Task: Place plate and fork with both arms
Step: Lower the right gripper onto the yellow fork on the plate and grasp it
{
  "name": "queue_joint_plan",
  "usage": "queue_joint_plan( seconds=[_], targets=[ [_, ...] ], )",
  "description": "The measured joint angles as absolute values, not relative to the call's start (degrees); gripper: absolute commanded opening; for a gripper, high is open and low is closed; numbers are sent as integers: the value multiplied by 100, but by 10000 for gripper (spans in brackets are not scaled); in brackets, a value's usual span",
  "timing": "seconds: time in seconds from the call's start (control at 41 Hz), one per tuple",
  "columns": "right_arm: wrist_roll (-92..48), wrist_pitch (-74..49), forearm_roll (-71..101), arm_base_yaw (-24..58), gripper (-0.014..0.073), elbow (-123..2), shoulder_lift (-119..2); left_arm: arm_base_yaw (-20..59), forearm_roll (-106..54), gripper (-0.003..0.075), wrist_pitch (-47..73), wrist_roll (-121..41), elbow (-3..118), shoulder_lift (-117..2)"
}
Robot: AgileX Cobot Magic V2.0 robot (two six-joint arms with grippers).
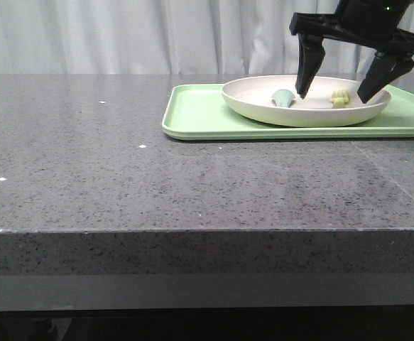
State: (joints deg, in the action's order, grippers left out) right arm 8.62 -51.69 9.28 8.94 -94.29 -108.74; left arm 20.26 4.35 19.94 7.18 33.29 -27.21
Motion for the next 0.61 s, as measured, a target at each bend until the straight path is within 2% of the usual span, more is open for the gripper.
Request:
queue_joint_plan(
  seconds=[0.366,0.61],
  targets=[
    [876,-4870,928,744,639,-9469,-11104,2026,435,-18,1994,718,3329,-2721],
    [884,-4775,917,744,419,-9518,-11206,2026,435,-18,1994,718,3329,-2721]
  ],
)
